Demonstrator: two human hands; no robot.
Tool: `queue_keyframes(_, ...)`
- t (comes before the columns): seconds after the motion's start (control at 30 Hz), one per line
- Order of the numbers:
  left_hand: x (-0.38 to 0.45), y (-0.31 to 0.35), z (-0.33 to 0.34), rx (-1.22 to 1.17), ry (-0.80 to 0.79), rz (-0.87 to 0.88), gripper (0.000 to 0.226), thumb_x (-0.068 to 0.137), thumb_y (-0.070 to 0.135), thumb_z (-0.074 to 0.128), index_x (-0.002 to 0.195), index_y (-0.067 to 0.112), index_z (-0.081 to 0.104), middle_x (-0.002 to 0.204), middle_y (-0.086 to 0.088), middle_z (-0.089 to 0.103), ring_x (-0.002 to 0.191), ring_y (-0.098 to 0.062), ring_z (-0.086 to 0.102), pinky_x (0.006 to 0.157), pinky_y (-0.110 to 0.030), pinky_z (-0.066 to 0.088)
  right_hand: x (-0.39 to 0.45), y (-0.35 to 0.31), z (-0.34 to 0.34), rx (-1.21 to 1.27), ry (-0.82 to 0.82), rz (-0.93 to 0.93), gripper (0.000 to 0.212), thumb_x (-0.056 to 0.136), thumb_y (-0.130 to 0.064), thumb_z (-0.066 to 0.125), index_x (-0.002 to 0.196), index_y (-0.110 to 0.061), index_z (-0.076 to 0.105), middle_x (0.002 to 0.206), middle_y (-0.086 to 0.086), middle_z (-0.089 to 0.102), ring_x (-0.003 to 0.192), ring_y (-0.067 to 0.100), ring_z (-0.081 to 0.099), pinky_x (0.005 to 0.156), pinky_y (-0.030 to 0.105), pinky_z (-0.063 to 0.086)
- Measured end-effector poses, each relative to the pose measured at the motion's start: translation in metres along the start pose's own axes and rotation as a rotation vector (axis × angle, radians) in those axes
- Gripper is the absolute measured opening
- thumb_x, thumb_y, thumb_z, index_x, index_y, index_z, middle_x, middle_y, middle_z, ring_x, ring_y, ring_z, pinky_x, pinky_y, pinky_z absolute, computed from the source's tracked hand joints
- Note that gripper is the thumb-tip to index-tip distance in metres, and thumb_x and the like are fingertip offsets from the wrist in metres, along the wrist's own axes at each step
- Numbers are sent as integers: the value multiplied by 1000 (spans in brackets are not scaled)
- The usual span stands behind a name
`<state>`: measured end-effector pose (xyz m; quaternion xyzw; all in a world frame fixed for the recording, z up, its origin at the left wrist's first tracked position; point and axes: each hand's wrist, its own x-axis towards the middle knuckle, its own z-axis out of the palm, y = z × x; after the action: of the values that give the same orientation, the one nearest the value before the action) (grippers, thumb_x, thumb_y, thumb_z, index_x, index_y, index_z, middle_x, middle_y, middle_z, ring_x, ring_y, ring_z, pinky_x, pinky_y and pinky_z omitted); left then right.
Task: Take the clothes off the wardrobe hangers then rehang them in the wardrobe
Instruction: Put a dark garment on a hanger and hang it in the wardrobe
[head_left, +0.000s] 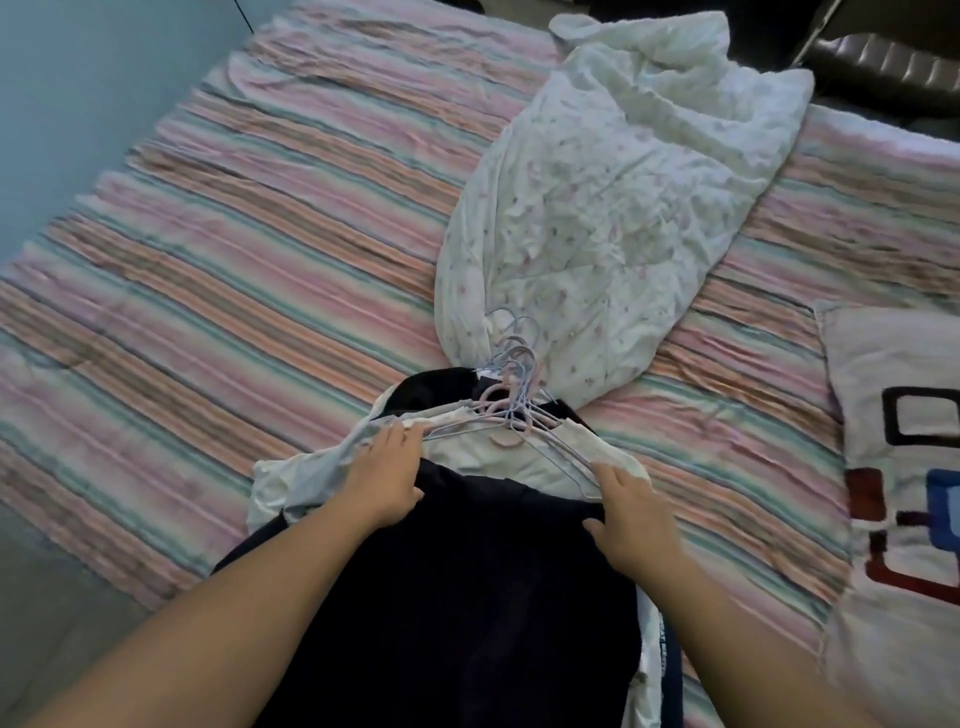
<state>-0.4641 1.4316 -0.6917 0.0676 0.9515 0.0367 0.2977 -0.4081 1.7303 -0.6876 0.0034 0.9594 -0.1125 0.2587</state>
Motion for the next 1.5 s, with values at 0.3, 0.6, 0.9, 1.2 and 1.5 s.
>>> queue_keyframes(0.3,36,-11,29,72,29,-34,74,84,38,70,146,22,32,138,-10,43,129,-31,37,102,-42,41,22,15,27,-138,-44,50,59,85,-41,63,134,-19,38,128,0,50,117,24,45,95,31,38)
queue_keyframes(0.6,26,-27,10,-281,108,5,7,91,19,65,86,19,61,119,-2,57,120,-22,52,81,-34,43,3,8,9,99,58,144,20,103,-33,45,95,-16,53,96,2,60,90,27,58,64,35,38)
queue_keyframes(0.9,-46,-26,-43,-341,241,-40,2,91,26,66,92,25,67,88,5,52,92,-25,59,75,-35,45,-48,-12,-42,204,254,61,21,101,-25,49,86,-17,62,83,3,57,80,27,56,61,39,45)
queue_keyframes(1.2,-195,-45,-88,-491,378,-20,6,82,18,76,83,23,73,82,5,65,85,-21,62,77,-32,47,-148,-51,-94,515,329,-79,17,91,-14,68,75,-18,66,73,-2,66,73,18,60,70,35,46)
queue_keyframes(1.5,-335,-51,-110,-802,428,99,15,80,3,78,80,19,79,74,2,74,72,-8,68,65,-12,46,-243,-113,-133,573,395,-253,12,87,-12,74,77,-19,73,64,-11,65,61,-3,57,61,15,41)
